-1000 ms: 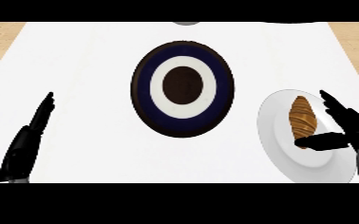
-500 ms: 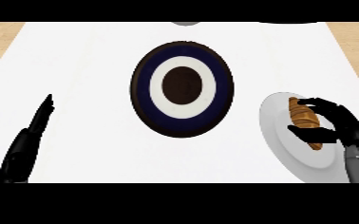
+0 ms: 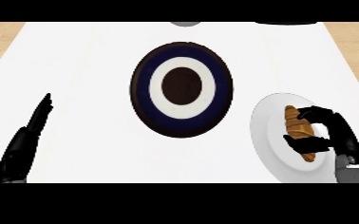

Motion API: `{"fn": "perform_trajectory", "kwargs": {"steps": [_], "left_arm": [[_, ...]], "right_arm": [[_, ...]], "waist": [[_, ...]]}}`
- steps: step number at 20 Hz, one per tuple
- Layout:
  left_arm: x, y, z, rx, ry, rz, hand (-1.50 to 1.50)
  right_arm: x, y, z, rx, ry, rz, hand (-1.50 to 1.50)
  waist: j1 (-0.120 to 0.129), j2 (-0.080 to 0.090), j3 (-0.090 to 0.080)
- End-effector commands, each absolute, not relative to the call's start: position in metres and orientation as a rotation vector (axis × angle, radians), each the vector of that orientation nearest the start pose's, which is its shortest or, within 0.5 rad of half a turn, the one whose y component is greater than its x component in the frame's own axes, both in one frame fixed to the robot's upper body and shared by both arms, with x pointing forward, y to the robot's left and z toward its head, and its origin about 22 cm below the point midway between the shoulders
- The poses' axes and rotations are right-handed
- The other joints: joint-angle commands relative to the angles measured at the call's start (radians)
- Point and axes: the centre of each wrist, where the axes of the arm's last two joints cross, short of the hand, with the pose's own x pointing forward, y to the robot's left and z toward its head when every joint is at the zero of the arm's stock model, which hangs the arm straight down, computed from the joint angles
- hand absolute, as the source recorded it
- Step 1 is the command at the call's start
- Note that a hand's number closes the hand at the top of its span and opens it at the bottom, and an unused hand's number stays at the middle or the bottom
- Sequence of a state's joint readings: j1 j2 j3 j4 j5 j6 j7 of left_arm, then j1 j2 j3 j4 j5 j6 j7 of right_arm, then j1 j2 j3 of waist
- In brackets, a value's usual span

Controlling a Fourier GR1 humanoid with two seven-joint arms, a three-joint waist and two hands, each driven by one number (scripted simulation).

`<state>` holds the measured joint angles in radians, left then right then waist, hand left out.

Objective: Pick the croissant from the plate and place it in the plate

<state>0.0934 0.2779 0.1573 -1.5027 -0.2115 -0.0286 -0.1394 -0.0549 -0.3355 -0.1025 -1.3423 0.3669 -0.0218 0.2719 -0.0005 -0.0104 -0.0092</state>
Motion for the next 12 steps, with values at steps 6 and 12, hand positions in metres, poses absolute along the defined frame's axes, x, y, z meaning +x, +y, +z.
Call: {"fn": "perform_trajectory", "kwargs": {"steps": [6,12], "left_arm": [[0.203,0.336,-0.012,0.491,-1.500,-0.283,0.00],[0.212,0.357,0.005,0.489,-1.501,-0.276,0.00]], "right_arm": [[0.173,-0.309,-0.036,-1.104,-0.889,0.317,1.50],[0.140,-0.286,0.021,-1.337,-1.034,0.199,1.50]], "waist": [[-0.028,0.002,0.006],[-0.023,0.004,0.007]]}}
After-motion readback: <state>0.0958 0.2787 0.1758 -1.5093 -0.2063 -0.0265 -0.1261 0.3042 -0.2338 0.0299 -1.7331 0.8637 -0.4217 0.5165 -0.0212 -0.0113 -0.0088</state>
